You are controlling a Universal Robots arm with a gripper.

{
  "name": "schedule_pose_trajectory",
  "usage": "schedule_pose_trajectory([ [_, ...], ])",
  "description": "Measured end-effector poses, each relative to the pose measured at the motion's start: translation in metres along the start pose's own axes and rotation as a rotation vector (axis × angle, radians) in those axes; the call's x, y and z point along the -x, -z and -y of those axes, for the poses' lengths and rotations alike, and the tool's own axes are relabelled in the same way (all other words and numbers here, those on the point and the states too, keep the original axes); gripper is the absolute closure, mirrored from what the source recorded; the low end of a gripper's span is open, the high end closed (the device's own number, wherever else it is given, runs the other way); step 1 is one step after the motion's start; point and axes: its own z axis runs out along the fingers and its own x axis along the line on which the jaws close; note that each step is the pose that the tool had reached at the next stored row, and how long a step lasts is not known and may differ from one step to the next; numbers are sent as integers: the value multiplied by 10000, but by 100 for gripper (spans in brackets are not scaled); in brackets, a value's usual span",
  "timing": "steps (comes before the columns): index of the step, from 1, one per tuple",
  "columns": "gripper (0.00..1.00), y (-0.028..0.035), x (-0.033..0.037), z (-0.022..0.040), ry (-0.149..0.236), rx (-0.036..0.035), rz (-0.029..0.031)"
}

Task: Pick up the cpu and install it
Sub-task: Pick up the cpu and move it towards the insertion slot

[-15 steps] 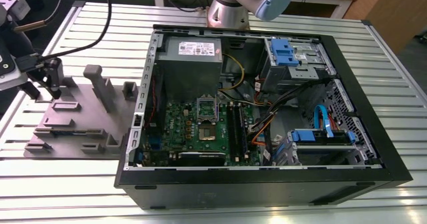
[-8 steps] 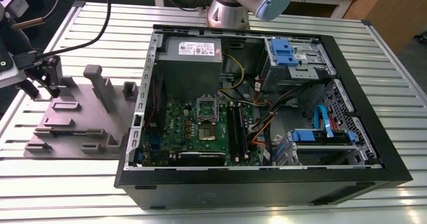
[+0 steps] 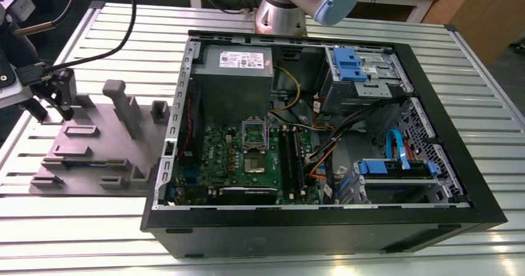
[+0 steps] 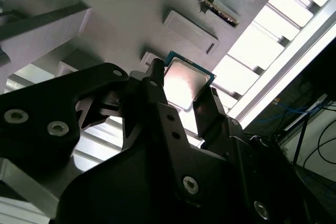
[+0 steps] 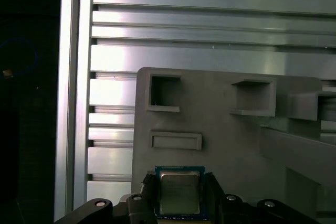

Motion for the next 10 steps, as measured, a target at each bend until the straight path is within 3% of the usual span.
schedule_pose_trajectory([
  [5, 53, 2, 0, 0, -1, -1, 0],
  [10, 53, 53, 1, -1, -1, -1, -1],
])
